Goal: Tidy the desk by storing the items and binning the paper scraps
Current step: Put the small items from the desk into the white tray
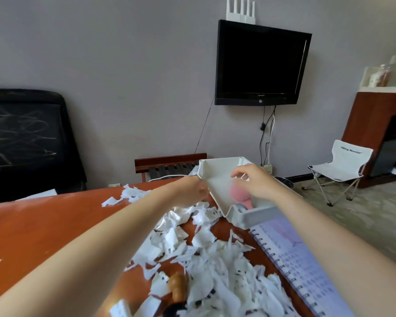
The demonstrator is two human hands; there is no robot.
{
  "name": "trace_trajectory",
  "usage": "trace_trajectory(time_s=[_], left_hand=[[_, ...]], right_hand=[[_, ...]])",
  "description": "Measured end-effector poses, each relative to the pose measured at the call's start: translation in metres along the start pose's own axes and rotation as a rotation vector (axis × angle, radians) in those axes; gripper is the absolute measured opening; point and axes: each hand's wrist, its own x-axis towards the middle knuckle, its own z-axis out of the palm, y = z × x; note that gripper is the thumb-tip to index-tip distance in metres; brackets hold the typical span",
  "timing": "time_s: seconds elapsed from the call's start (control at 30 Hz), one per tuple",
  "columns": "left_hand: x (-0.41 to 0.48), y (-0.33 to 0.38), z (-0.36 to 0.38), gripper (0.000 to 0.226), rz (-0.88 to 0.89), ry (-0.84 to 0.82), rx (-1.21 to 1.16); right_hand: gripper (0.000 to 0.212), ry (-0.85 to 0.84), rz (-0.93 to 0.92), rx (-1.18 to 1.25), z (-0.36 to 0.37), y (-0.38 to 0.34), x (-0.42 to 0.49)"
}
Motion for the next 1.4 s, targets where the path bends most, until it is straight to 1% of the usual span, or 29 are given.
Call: trace_trajectory(time_s=[0.07,0.17,0.3,0.4,0.57,0.67,0.73,0.83,0.97,1.07,1.13,1.23,1.4], left_hand=[[-0.027,0.004,-0.008,0.033,0.025,-0.019,0.040],[-0.061,0.001,-0.012,0.033,0.036,-0.042,0.041],[-0.105,-0.007,-0.005,0.033,0.022,-0.097,0.040],[-0.138,-0.014,0.006,0.030,0.042,-0.124,0.041],[-0.182,-0.030,0.031,0.027,0.036,-0.148,-0.012],[-0.199,-0.033,0.047,0.027,0.045,-0.068,-0.025],[-0.208,-0.032,0.055,0.027,0.054,-0.023,-0.021],[-0.216,-0.031,0.065,0.029,0.046,-0.032,-0.020],[-0.215,-0.027,0.075,0.034,0.033,-0.053,-0.010],[-0.209,-0.021,0.080,0.036,0.003,-0.057,0.026],[-0.204,-0.018,0.081,0.036,-0.016,-0.049,0.051],[-0.198,-0.016,0.083,0.034,-0.044,-0.041,0.050],[-0.193,-0.022,0.082,0.034,-0.092,-0.082,-0.021]], right_hand=[[0.015,-0.047,-0.037,-0.011,-0.005,-0.021,-0.015],[0.011,-0.164,-0.063,0.050,-0.007,-0.052,-0.045],[0.013,-0.228,-0.089,-0.006,0.003,-0.083,-0.080],[0.016,-0.307,-0.109,0.021,0.012,-0.101,-0.109],[0.019,-0.337,-0.152,0.010,0.019,-0.118,-0.154],[0.017,-0.336,-0.126,-0.022,0.019,-0.116,-0.178],[0.015,-0.359,-0.107,-0.087,0.018,-0.111,-0.193],[0.015,-0.402,-0.049,-0.213,0.015,-0.100,-0.212],[0.016,-0.414,0.051,-0.392,0.011,-0.084,-0.227],[0.028,-0.415,0.117,-0.351,0.013,-0.079,-0.233],[0.037,-0.401,0.133,-0.304,0.015,-0.078,-0.234],[0.046,-0.404,0.160,-0.270,0.019,-0.081,-0.235],[0.042,-0.432,0.191,-0.232,0.024,-0.084,-0.233]])
